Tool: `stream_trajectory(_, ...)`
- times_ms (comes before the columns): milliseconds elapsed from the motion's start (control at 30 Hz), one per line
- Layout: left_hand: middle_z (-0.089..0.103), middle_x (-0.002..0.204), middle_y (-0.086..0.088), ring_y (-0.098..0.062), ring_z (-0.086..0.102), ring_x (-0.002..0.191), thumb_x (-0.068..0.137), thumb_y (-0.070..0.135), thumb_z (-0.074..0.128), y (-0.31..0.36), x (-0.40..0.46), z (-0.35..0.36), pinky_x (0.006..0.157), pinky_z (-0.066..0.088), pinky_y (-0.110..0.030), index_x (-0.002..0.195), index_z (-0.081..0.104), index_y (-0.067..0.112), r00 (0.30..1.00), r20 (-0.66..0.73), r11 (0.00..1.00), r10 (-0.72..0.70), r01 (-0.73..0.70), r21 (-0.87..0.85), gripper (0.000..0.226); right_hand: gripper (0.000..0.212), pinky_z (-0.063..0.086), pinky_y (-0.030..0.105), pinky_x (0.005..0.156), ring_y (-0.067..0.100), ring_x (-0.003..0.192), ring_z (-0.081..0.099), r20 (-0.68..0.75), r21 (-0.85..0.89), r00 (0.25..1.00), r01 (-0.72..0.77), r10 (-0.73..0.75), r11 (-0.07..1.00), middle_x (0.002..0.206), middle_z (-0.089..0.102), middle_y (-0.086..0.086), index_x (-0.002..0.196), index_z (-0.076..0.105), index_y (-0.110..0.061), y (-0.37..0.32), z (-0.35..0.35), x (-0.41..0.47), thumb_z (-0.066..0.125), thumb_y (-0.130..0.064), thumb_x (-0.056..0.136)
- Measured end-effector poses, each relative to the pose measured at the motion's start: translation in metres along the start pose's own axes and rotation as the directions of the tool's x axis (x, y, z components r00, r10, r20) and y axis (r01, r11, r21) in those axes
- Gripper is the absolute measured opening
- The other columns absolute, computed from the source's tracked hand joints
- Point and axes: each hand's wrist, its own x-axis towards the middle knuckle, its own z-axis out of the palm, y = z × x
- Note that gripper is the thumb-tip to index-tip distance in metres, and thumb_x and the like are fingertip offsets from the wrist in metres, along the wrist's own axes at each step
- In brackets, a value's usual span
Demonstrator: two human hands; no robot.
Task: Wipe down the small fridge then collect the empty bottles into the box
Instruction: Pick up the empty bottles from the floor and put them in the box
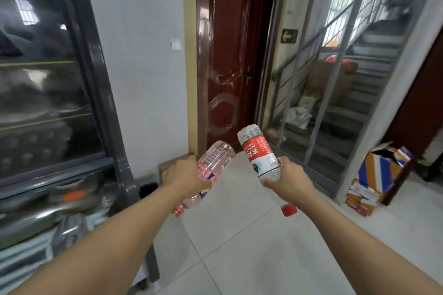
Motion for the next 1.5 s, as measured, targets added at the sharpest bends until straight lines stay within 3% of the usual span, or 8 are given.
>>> stream_trajectory(233,0.062,0.103,0.003,-0.018,0.061,0.086,0.065,0.063,0.067,0.065,0.111,0.031,0.076,0.055,-0.033,0.112,0.046,0.026,1.0,0.02,0.998,-0.019,0.017,0.062,0.064,0.065,0.055,0.035,0.078,0.021,0.097,0.061,0.028,0.027,0.999,0.015,-0.016,1.0,0.117,0.059,0.005,0.124,0.041,-0.02,0.041,-0.005,0.127,0.075,-0.042,0.073)
stream_trajectory(467,0.062,0.101,0.001,-0.019,0.062,0.087,0.067,0.063,0.067,0.117,0.269,0.057,0.079,0.054,-0.036,0.115,0.049,0.022,1.0,0.015,0.999,-0.026,0.026,-0.035,0.065,0.063,0.054,0.035,0.074,0.019,0.089,0.061,-0.008,-0.008,0.999,0.042,-0.042,0.999,0.11,0.06,0.003,0.121,0.043,-0.019,0.061,-0.017,0.28,0.074,-0.043,0.071)
stream_trajectory(733,0.062,0.101,0.001,-0.016,0.06,0.082,0.068,0.064,0.067,0.176,0.412,0.079,0.069,0.052,-0.03,0.112,0.046,0.023,0.999,-0.018,0.999,-0.046,0.046,-0.01,0.065,0.064,0.057,0.04,0.079,0.021,0.094,0.062,0.005,-0.016,0.997,0.076,-0.076,0.997,0.113,0.06,0.004,0.123,0.043,-0.018,0.083,-0.027,0.445,0.073,-0.044,0.074)
stream_trajectory(1133,0.063,0.107,0.0,-0.02,0.061,0.09,0.068,0.061,0.069,0.237,0.605,0.124,0.079,0.054,-0.036,0.114,0.049,0.023,0.938,-0.098,0.943,-0.331,0.327,-0.053,0.063,0.067,0.056,0.042,0.082,0.022,0.097,0.063,0.121,0.025,0.937,0.326,-0.327,0.945,0.113,0.061,0.005,0.123,0.042,-0.018,0.111,0.007,0.722,0.074,-0.047,0.072)
stream_trajectory(1500,0.058,0.097,0.002,-0.017,0.058,0.082,0.064,0.065,0.067,0.203,0.725,0.129,0.071,0.053,-0.031,0.111,0.045,0.023,0.819,-0.19,0.831,-0.541,0.556,0.031,0.067,0.063,0.055,0.039,0.082,0.022,0.094,0.063,0.284,0.103,0.815,0.498,-0.505,0.861,0.108,0.062,0.002,0.118,0.045,-0.02,0.04,0.07,0.873,0.074,-0.048,0.069)
